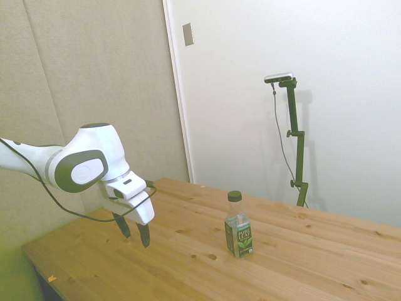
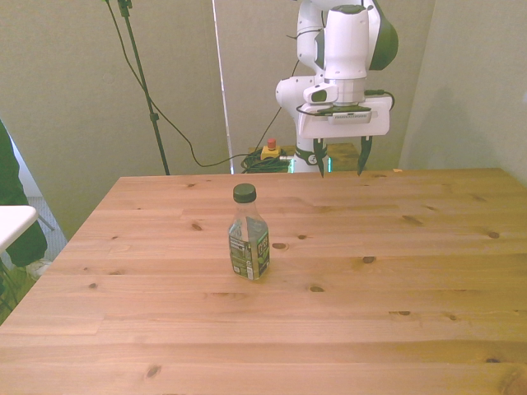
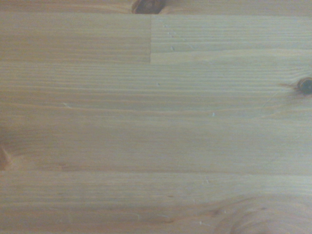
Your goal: Knock down the bottle
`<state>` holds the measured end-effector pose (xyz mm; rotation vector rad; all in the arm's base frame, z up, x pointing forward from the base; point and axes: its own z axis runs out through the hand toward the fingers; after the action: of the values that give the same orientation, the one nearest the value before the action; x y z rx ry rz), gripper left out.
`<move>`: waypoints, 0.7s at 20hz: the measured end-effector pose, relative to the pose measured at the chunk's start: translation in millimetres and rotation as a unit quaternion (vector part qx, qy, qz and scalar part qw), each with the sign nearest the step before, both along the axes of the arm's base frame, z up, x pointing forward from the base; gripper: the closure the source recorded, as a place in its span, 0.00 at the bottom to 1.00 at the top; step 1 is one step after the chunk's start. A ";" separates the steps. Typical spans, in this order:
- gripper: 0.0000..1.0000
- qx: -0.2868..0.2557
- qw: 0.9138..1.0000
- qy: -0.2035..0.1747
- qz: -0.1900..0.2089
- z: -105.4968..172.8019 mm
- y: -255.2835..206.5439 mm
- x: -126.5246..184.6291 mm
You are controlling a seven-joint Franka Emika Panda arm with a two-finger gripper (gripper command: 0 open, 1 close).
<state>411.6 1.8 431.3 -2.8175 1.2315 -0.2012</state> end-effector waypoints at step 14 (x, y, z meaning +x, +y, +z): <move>1.00 -0.038 0.993 -0.026 -0.107 45.1 -89.2 59.6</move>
<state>471.2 -87.4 476.4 -2.7176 1.5454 -0.3372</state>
